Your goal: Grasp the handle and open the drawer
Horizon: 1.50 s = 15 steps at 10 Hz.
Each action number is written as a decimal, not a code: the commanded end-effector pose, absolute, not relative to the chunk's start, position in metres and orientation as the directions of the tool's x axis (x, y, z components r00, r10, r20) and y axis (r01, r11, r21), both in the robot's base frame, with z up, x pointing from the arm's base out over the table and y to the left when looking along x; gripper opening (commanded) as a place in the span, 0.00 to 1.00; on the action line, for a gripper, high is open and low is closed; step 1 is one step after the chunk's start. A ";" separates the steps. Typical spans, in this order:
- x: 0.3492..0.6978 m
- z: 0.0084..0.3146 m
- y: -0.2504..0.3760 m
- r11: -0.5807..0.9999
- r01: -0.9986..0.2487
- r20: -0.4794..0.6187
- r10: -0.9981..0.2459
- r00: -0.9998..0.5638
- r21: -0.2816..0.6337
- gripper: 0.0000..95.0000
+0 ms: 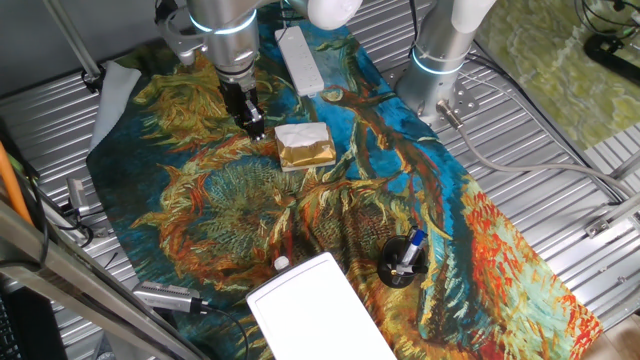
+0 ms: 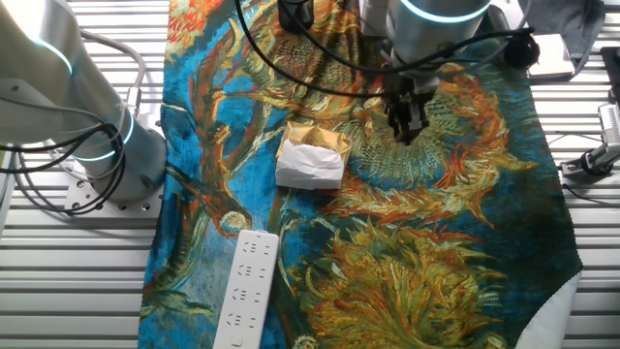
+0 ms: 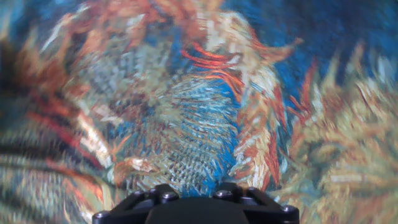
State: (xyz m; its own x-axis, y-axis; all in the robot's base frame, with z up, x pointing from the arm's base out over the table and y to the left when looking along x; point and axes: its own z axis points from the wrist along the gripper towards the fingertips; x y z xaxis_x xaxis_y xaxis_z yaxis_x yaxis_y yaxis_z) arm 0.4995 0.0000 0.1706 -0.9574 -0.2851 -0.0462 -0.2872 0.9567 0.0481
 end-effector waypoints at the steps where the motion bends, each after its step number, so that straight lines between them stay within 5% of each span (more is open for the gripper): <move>1: 0.500 0.170 0.000 0.742 -0.664 -0.134 -0.652 -0.747 0.090 0.00; 7: 0.500 0.170 0.000 0.723 -0.686 -0.139 -0.673 -0.726 0.083 0.00; 10: 0.500 0.170 0.000 0.525 -0.850 -0.155 -0.837 -0.525 0.043 0.00; 15: 0.514 0.174 0.004 0.282 -0.954 -0.197 -0.946 -0.258 -0.103 0.00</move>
